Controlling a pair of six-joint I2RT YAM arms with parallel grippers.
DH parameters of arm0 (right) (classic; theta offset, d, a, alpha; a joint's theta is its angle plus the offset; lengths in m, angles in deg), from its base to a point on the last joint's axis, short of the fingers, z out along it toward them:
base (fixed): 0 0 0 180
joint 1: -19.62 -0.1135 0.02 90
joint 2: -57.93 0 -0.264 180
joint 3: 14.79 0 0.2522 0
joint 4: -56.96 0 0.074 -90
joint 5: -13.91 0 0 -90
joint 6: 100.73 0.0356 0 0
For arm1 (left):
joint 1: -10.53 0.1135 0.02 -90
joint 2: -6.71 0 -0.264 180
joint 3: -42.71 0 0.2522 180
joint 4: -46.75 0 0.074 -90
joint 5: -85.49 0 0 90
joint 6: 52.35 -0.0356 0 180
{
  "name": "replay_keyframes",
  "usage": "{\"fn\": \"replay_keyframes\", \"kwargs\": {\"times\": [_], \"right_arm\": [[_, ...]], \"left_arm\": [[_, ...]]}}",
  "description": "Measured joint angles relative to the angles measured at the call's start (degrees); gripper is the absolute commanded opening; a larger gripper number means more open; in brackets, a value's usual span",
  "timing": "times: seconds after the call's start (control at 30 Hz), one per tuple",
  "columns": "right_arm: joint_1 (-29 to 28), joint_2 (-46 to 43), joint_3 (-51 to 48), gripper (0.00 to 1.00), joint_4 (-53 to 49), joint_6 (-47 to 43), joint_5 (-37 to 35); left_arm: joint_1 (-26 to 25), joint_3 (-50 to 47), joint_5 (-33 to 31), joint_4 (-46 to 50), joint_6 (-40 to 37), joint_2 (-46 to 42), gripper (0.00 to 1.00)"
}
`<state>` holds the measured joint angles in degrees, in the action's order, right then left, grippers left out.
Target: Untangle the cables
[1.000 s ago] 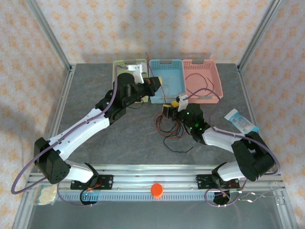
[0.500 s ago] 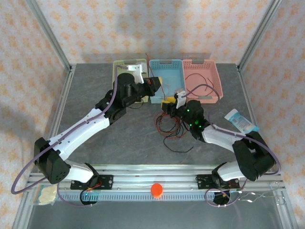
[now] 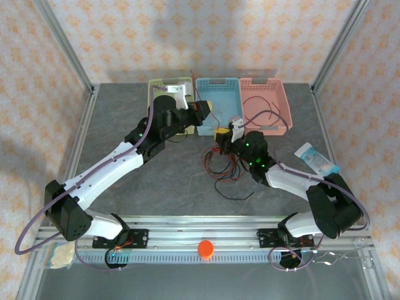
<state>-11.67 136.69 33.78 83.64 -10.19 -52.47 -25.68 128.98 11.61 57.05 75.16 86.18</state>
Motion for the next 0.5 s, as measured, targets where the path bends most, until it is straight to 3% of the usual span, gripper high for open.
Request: {"fn": "replay_keyframes", "kwargs": {"times": [0.07,0.13,0.23,0.4,0.5], "right_arm": [[0.00,-0.85,0.00,0.00,-0.50,-0.02,-0.02],[0.00,-1.92,0.00,0.00,-1.05,-0.02,-0.04],[0.00,-3.91,0.02,0.00,-2.80,0.11,-0.74],[0.00,-7.37,1.22,0.00,-7.50,2.40,-4.81],[0.00,-8.66,3.58,0.00,-11.45,4.22,-7.65]], "left_arm": [[0.26,0.00,-0.02,0.02,0.00,-0.04,0.00],[0.37,0.00,-0.02,0.07,-0.04,-0.26,0.15],[0.37,-0.02,-0.04,0.24,-0.46,-0.61,0.47],[0.37,-2.08,-2.16,0.79,-2.86,-1.99,0.72],[0.37,-6.99,-5.68,1.27,-4.66,-5.03,0.79]]}}
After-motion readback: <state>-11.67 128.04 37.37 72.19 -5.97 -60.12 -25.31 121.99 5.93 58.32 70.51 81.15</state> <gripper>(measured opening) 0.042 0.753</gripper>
